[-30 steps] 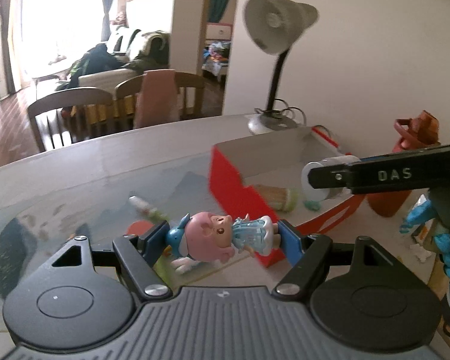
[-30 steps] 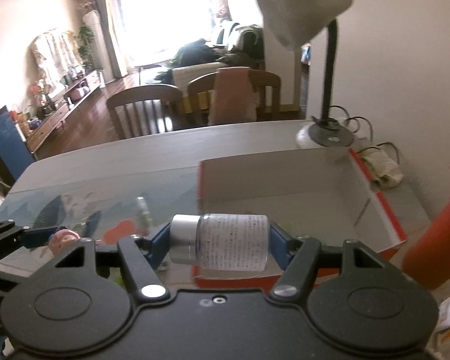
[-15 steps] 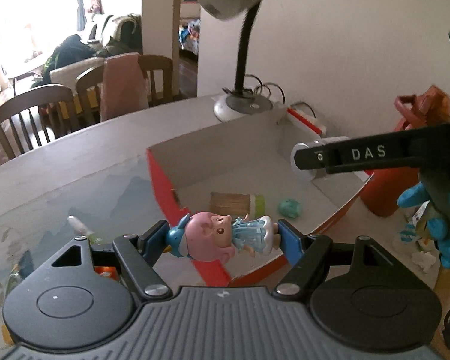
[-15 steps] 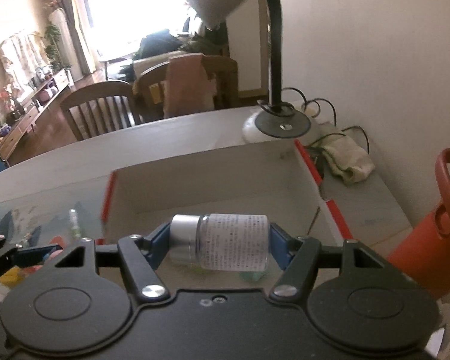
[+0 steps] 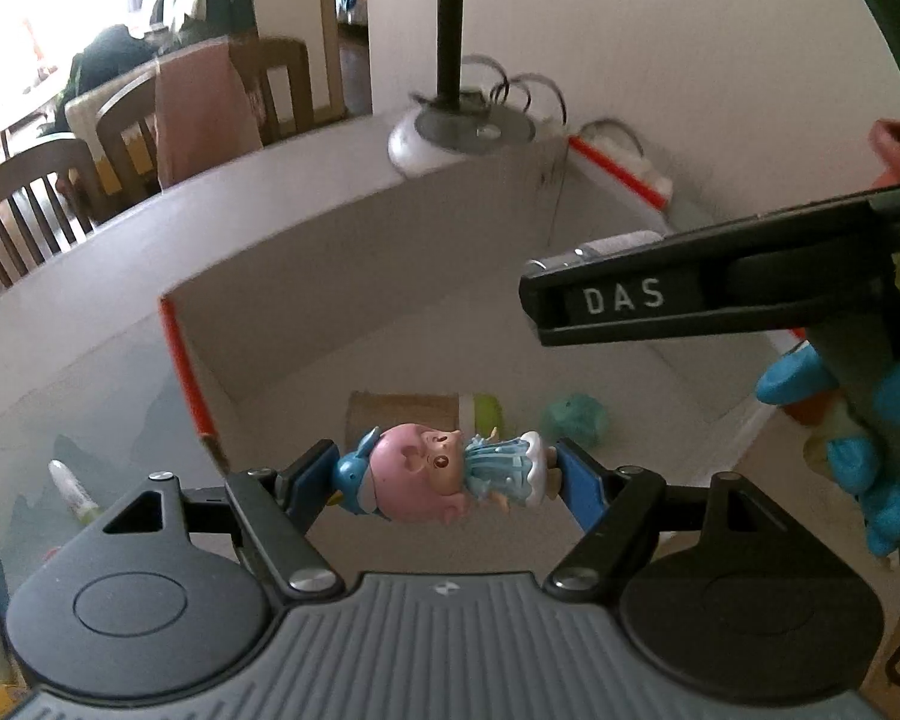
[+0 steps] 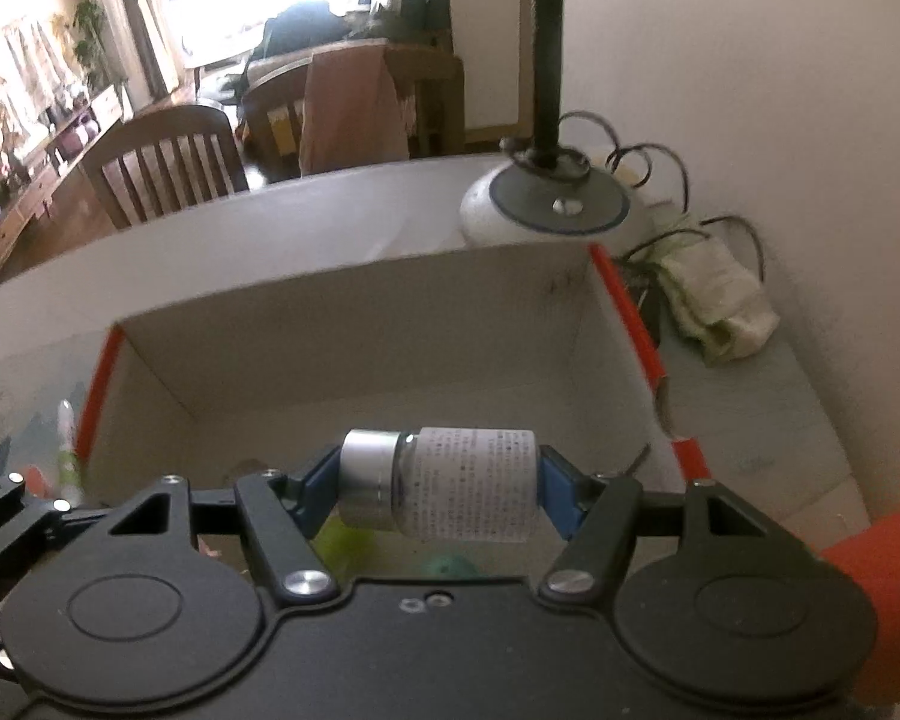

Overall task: Organize rigid objects
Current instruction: 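Carry the pig figurine and glass jar into the shoebox with both tools, then open the left tool to drop the pig while the right tool releases the glass jar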

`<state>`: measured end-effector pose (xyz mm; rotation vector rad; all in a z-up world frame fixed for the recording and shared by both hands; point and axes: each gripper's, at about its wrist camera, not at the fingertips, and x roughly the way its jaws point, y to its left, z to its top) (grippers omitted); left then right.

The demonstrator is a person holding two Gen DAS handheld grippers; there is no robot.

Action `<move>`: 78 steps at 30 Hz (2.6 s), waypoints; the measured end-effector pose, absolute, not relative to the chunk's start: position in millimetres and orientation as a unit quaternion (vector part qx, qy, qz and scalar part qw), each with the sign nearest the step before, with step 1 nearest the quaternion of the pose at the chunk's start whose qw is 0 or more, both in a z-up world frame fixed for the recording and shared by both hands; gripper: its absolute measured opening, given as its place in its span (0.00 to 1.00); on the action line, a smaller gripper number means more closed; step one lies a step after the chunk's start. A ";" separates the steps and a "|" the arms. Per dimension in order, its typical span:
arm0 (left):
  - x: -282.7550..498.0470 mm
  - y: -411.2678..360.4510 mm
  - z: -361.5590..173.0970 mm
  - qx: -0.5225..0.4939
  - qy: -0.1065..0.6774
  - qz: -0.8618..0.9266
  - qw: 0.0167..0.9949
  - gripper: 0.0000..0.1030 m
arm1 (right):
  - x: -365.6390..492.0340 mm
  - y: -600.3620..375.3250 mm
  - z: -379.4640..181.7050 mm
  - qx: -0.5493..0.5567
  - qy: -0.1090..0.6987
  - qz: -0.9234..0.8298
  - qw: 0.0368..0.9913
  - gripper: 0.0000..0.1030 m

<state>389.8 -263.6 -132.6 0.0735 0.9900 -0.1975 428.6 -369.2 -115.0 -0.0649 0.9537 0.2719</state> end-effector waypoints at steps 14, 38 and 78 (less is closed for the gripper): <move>428.4 -283.8 -171.1 0.067 0.541 -0.072 0.835 0.75 | 455.0 -350.2 -151.6 -0.070 0.522 0.143 0.838 0.65; 450.7 -286.6 -189.4 0.062 0.625 -0.067 0.775 0.75 | 460.5 -351.9 -162.7 -0.052 0.555 0.136 0.819 0.67; 367.1 -232.1 -88.9 0.009 0.476 -0.079 0.876 0.74 | 381.6 -342.7 -72.3 -0.017 0.447 0.177 0.877 0.84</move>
